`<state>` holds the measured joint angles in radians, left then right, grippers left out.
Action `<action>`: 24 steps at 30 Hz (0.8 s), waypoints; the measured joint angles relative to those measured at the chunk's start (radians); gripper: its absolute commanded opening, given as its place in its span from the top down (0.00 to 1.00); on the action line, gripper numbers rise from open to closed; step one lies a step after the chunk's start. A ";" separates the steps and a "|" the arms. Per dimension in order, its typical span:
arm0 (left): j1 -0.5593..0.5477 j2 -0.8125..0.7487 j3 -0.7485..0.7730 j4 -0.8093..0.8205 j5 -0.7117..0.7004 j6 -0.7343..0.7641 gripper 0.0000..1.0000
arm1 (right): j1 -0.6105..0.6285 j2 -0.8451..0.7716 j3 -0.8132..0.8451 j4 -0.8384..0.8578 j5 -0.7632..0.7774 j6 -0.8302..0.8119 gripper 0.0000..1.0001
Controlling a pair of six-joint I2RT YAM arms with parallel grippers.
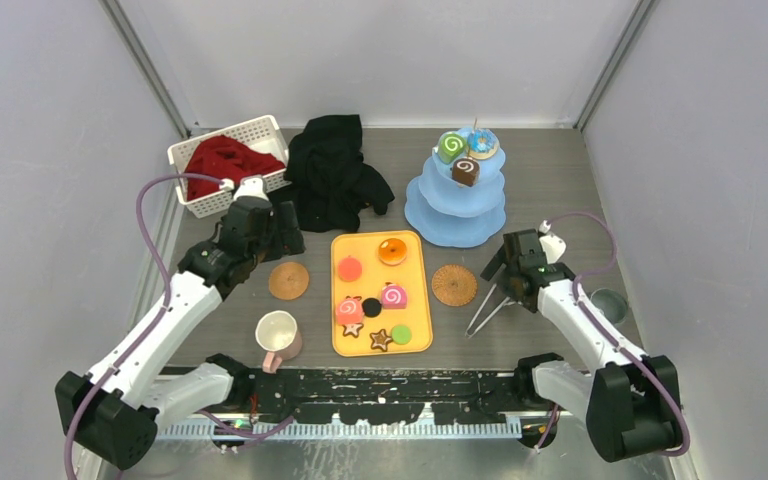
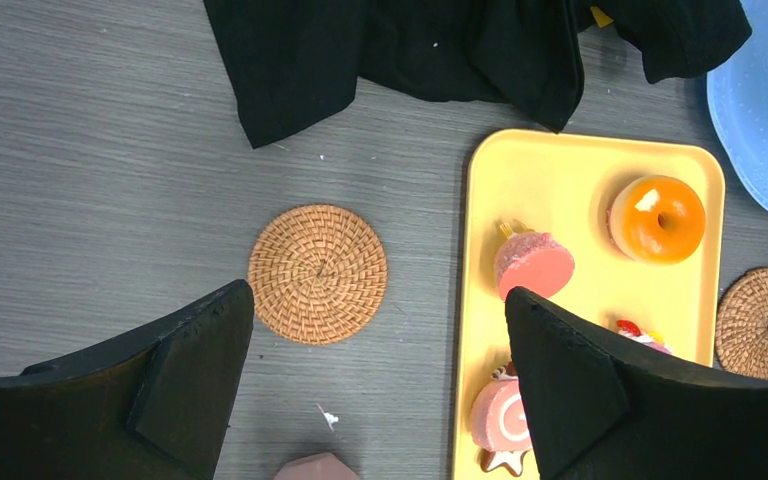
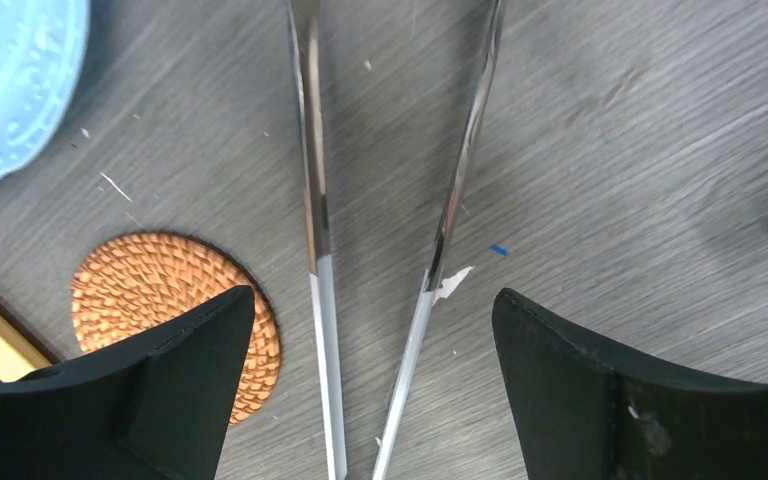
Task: Serve the afternoon tea
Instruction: Pick up the clamp from the center of the board.
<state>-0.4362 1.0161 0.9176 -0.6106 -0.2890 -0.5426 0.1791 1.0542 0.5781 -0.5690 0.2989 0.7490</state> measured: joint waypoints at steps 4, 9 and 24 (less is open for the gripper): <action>0.000 0.000 -0.007 0.000 0.000 -0.001 0.04 | 0.000 0.004 -0.040 0.000 -0.025 0.030 0.07; 0.000 0.000 -0.018 0.001 -0.005 -0.004 0.04 | -0.001 0.012 -0.076 0.002 -0.035 0.055 0.08; 0.000 -0.038 -0.041 0.000 -0.007 -0.016 0.04 | -0.002 0.062 -0.071 0.019 -0.035 0.068 0.17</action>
<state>-0.4362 0.9779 0.8764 -0.6102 -0.2958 -0.5587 0.1772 1.1164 0.5072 -0.5499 0.2638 0.8173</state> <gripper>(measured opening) 0.961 0.854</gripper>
